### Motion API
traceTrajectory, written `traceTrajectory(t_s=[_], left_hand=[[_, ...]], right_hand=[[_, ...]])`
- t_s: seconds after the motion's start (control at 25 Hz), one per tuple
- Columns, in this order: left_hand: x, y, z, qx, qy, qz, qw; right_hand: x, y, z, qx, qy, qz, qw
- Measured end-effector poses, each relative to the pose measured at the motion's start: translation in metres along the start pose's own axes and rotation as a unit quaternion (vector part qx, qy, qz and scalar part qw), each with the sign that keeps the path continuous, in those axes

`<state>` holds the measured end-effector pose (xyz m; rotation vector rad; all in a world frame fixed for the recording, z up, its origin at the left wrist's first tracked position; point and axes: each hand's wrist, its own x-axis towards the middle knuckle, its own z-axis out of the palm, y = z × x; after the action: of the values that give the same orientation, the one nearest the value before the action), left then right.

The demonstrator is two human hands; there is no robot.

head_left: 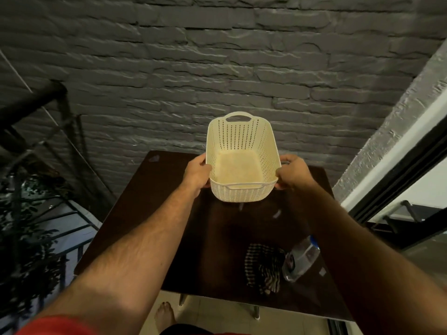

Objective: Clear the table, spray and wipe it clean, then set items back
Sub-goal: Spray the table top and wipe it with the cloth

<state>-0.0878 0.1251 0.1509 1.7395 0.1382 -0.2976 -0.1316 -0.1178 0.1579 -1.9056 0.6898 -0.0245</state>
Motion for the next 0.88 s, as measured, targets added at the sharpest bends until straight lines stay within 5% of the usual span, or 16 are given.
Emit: traceTrajectory(t_s=[0.48,0.88], left_hand=[[0.133,-0.066,-0.198,0.049,0.014,-0.084,0.995],[0.200,-0.092,-0.273,0.077,0.022,-0.112,0.990]], right_hand=[[0.024,-0.029,0.248,-0.032,-0.043,0.013,0.998],[0.052,-0.046,0.357,0.001,-0.032,0.073,0.997]])
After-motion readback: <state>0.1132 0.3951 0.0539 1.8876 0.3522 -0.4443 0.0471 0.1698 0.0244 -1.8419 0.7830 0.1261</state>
